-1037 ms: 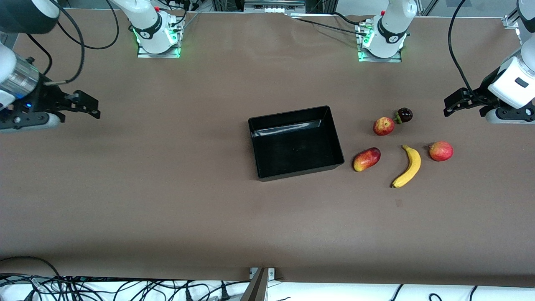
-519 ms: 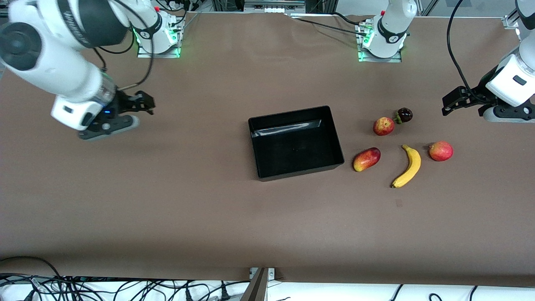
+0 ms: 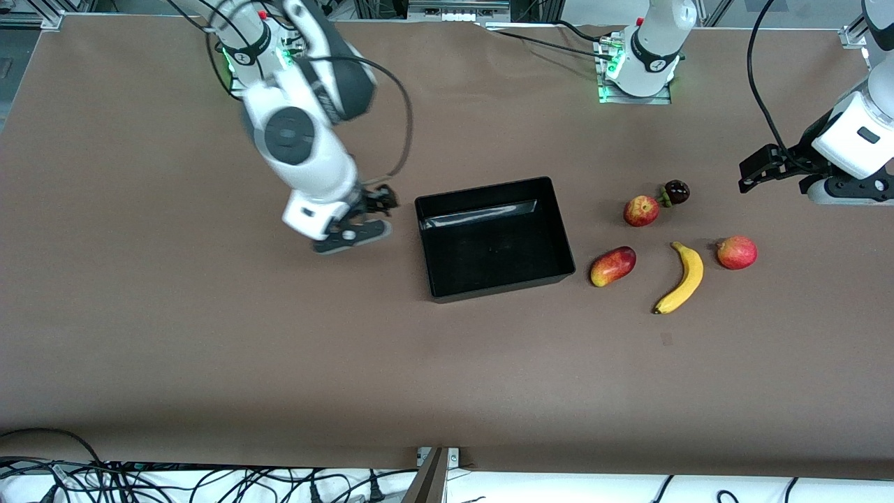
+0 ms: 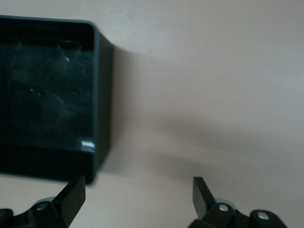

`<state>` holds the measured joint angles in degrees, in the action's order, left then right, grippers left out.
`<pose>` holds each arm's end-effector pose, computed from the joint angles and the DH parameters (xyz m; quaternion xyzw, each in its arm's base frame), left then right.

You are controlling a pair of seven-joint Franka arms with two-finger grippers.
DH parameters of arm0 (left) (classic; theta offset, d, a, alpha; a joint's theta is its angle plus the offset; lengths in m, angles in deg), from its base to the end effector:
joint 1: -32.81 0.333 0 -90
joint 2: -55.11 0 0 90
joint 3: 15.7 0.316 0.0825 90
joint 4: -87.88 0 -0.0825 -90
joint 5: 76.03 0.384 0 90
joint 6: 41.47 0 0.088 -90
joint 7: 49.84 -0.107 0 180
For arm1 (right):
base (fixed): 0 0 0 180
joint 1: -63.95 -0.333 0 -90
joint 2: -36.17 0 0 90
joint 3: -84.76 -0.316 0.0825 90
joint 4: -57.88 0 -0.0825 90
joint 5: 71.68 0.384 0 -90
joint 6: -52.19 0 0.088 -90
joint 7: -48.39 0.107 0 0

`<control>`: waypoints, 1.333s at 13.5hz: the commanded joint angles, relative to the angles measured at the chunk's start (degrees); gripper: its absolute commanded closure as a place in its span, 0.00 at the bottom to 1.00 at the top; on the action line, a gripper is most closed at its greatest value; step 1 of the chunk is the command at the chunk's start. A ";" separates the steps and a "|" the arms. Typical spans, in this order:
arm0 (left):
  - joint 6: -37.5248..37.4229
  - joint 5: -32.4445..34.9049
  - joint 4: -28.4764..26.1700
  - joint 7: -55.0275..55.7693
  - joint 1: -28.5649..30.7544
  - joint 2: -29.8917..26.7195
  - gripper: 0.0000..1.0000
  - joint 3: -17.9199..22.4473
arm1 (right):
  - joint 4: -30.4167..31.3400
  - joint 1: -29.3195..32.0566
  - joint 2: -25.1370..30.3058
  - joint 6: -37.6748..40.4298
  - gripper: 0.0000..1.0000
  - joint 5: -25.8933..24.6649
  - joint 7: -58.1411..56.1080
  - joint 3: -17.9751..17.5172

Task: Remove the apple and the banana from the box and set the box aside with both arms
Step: 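Reach the right gripper to the black tray rim and grasp it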

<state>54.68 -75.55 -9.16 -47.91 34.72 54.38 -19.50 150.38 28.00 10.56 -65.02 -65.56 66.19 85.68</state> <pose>0.5566 -0.0178 0.5826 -1.0000 0.0001 0.0013 0.0046 0.5486 0.3933 0.3660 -0.9911 -0.1259 0.0264 0.0358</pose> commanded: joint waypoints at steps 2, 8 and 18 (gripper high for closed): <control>-1.50 -0.92 2.03 0.62 -0.15 0.91 0.00 0.02 | -1.27 -5.79 -7.69 -10.03 0.00 -0.23 7.33 0.75; -1.50 -0.92 2.03 0.62 -0.06 0.91 0.00 0.02 | -1.45 -7.20 -11.31 -14.62 0.92 -4.10 8.40 1.02; -1.58 -0.92 2.03 0.80 -0.24 0.91 0.00 -0.06 | -3.02 -2.73 -7.10 -7.53 1.00 -3.39 6.91 1.80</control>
<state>54.55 -75.55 -9.06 -47.91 34.70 54.50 -19.52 148.15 22.84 0.21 -77.32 -68.54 73.73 87.28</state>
